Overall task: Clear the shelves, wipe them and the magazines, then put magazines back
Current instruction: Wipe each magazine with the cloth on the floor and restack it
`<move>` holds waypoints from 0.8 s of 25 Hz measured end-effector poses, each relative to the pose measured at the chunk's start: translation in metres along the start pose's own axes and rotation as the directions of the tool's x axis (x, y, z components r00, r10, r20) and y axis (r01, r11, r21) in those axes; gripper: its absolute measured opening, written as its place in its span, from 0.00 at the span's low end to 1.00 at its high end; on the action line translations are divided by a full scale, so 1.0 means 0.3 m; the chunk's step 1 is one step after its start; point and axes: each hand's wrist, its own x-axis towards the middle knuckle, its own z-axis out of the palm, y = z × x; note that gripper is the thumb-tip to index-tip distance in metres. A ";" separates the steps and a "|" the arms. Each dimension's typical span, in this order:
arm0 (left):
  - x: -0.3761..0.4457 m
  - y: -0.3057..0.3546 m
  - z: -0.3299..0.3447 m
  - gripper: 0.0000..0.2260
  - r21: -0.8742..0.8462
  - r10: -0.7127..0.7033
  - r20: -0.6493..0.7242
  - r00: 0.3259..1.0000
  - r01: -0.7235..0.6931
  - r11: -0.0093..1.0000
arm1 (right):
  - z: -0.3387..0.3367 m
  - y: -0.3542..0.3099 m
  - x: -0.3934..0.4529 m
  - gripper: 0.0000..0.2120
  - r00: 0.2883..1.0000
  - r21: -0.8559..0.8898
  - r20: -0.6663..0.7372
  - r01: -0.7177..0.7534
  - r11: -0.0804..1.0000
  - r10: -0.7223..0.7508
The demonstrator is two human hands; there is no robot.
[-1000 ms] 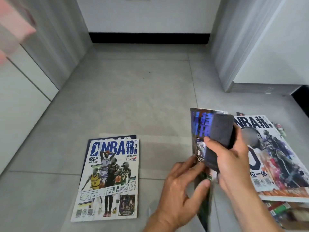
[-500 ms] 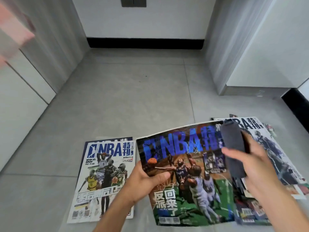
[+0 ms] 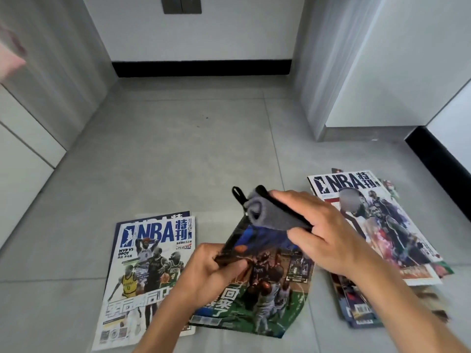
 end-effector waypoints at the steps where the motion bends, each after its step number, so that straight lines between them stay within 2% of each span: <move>1: -0.002 -0.006 -0.017 0.07 -0.040 -0.028 -0.012 1.000 0.027 0.999 | -0.024 0.053 -0.034 0.34 0.994 0.035 -0.006 -0.106 0.994 0.107; 3: -0.010 0.005 -0.044 0.05 -0.109 -0.053 -0.016 0.998 0.051 0.993 | -0.044 0.136 -0.100 0.37 0.963 0.071 -0.047 -0.262 0.963 0.265; 4: -0.012 0.012 -0.042 0.02 -0.113 -0.056 0.009 0.998 0.057 0.992 | -0.033 0.136 -0.114 0.38 0.956 0.090 -0.076 -0.277 0.957 0.283; 6: -0.007 0.018 -0.013 0.09 -0.068 -0.034 0.087 0.996 0.040 0.997 | 0.002 0.057 -0.078 0.36 0.977 0.131 -0.095 -0.176 0.976 0.189; 8: -0.001 0.019 0.030 0.08 -0.031 -0.016 0.129 0.992 0.020 0.999 | 0.034 -0.034 -0.022 0.33 0.996 0.146 -0.090 0.001 0.989 0.013; 10: -0.006 0.009 0.045 0.09 -0.072 0.009 0.102 0.995 -0.001 0.997 | 0.056 -0.071 0.009 0.28 0.993 0.092 -0.061 0.102 0.990 -0.097; 12: -0.005 0.008 0.016 0.09 -0.149 -0.033 -0.005 0.999 0.032 0.988 | 0.057 -0.014 0.007 0.26 0.989 -0.017 -0.119 0.087 0.996 -0.089; 14: -0.004 0.002 -0.016 0.04 -0.186 -0.071 -0.066 0.995 0.058 0.981 | 0.043 0.086 -0.042 0.27 0.968 -0.068 -0.247 -0.058 0.996 0.040; 15: -0.009 0.002 -0.030 0.02 -0.196 -0.090 -0.072 0.993 0.074 0.978 | 0.040 0.125 -0.073 0.28 0.936 -0.004 -0.316 -0.162 0.987 0.152; 16: -0.014 0.001 -0.034 0.01 -0.207 -0.105 -0.077 0.991 0.087 0.974 | 0.041 0.148 -0.099 0.27 0.881 0.164 -0.359 -0.266 0.950 0.309; 17: -0.018 -0.011 -0.029 0.04 -0.241 -0.125 -0.101 0.987 0.098 0.966 | 0.049 0.153 -0.117 0.26 0.818 0.391 -0.337 -0.329 0.859 0.467; 19: -0.017 -0.030 0.003 0.11 -0.429 -0.254 -0.209 0.944 0.145 0.891 | 0.082 0.135 -0.130 0.25 0.755 0.740 -0.122 -0.364 0.566 0.645; 20: -0.017 -0.036 0.023 0.13 -0.520 -0.332 -0.238 0.913 0.169 0.837 | 0.098 0.129 -0.135 0.25 0.735 0.806 -0.040 -0.377 0.457 0.677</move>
